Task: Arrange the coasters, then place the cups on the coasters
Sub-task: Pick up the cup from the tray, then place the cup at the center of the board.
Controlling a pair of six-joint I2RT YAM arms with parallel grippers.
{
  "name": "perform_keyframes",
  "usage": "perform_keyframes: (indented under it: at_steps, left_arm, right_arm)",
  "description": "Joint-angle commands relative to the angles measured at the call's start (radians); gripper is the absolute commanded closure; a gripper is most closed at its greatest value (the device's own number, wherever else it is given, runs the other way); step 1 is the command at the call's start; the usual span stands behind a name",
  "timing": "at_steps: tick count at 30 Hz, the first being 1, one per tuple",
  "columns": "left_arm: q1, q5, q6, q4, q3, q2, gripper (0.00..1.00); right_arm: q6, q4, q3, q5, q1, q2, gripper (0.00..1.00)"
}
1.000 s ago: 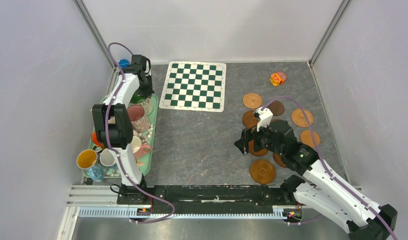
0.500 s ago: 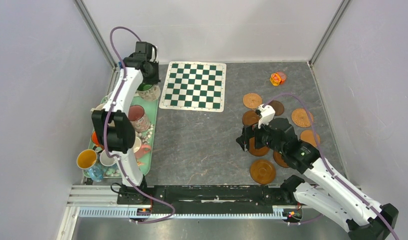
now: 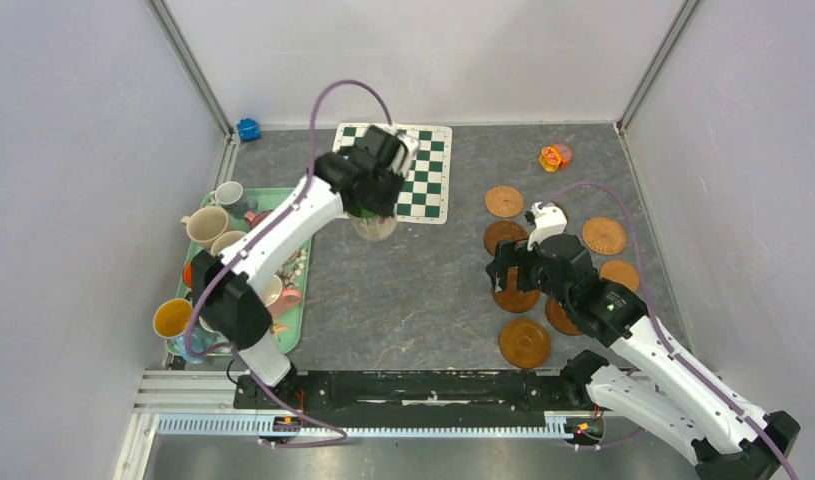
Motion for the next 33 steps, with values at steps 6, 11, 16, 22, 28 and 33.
perform_keyframes:
  at_steps: [6, 11, 16, 22, 28, 33]
  left_arm:
    - [-0.307, -0.109, -0.047, 0.107, -0.265, -0.236, 0.98]
    - [-0.412, -0.017, 0.044, 0.296, -0.436, -0.263, 0.98]
    - [-0.475, 0.01, 0.135, 0.315, -0.414, -0.219, 0.97]
    - [-0.511, 0.092, 0.161, 0.311, -0.374, -0.142, 0.94]
    - [-0.523, 0.138, 0.119, 0.351, -0.388, -0.094, 0.91]
    - [-0.525, 0.155, 0.097, 0.401, -0.444, -0.104, 0.83]
  right_arm:
    - [0.037, -0.02, 0.019, 0.103, 0.006, -0.082, 0.02]
    - [0.05, -0.068, 0.06, 0.167, 0.006, -0.097, 0.03]
    - [0.101, -0.071, 0.035, 0.241, 0.006, -0.152, 0.03]
    - [0.098, -0.071, 0.014, 0.283, 0.005, -0.194, 0.02]
    - [0.079, -0.062, 0.0, 0.344, 0.005, -0.197, 0.02]
    - [0.08, -0.041, -0.001, 0.324, 0.006, -0.18, 0.02]
